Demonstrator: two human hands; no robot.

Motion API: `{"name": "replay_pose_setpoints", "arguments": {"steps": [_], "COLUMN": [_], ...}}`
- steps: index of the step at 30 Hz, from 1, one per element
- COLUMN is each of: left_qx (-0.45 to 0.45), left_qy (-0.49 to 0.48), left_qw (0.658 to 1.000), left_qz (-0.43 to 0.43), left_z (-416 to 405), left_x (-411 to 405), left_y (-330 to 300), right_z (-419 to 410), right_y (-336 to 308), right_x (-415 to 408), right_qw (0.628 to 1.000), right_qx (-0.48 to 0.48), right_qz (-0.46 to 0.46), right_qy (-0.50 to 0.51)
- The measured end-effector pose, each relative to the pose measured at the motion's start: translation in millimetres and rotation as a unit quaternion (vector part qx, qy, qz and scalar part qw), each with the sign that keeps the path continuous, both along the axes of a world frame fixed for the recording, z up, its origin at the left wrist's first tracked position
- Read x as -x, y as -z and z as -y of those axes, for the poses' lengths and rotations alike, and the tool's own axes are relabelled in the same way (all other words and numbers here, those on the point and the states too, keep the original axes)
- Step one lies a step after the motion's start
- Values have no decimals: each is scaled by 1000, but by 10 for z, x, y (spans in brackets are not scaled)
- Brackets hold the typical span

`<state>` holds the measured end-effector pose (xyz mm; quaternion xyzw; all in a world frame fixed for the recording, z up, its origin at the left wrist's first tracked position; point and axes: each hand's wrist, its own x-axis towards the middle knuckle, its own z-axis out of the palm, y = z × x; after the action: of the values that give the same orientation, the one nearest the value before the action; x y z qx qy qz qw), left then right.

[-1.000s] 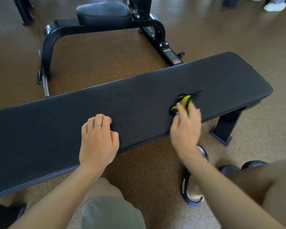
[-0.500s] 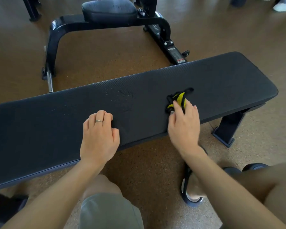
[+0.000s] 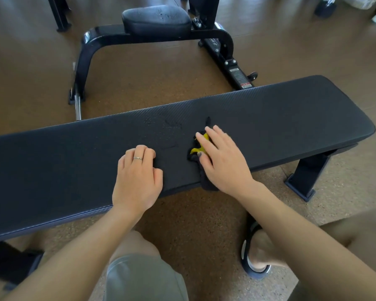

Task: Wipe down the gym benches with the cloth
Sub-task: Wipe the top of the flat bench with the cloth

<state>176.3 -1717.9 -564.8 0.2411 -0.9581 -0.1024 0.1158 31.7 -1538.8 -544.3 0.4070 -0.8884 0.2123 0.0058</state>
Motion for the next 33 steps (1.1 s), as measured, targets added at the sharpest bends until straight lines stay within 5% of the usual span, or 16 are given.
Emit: {"name": "replay_pose_setpoints", "arguments": {"steps": [12, 16, 18, 24, 33], "left_qx": [10, 4, 4, -12, -4], "left_qy": [-2, -7, -7, -5, 0], "left_qw": [1000, 1000, 1000, 1000, 1000], "left_qz": [8, 9, 14, 5, 3], "left_z": [-13, -24, -24, -18, -12], "left_x": [21, 23, 24, 21, 5], "left_y": [20, 6, 2, -5, 20], "right_z": [295, -151, -210, 132, 14], "right_y": [233, 265, 186, 59, 226], "right_x": [-433, 157, 227, -104, -275], "right_qw": [997, 993, 995, 987, 990], "right_qx": [44, 84, 55, -78, -58], "right_qz": [-58, -56, -26, -131, -101], "right_qy": [-41, 63, 83, 51, 85]}}
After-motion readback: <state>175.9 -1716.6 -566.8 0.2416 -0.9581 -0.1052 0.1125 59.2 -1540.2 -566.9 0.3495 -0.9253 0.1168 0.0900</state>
